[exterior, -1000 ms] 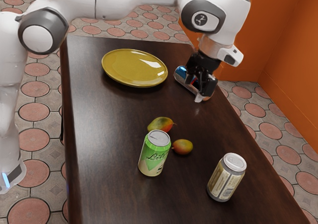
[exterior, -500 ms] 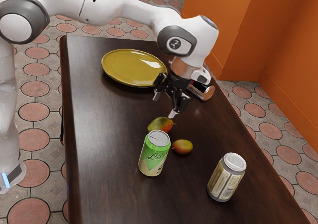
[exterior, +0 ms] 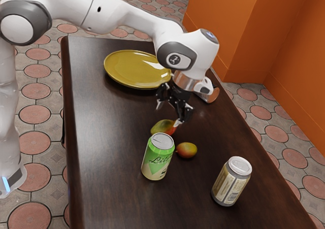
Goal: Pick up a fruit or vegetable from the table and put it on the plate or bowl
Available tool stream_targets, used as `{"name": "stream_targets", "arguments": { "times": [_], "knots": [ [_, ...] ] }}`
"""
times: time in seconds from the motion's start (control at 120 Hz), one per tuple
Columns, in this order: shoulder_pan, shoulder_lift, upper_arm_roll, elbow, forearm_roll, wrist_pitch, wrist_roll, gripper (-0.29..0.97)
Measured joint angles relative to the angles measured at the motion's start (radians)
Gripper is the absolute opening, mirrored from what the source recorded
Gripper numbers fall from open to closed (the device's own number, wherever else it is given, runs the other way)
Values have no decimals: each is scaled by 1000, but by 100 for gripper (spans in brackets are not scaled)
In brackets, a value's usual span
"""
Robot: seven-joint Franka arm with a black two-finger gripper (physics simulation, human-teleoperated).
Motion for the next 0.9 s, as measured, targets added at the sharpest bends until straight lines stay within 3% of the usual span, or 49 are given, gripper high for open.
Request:
{"name": "stream_targets", "arguments": {
  "times": [0.333,0.9],
  "knots": [
    [28,14,-1,-8,54,117,-21,68],
    [15,1,-1,-93,17,196,-37,68]
  ]
}}
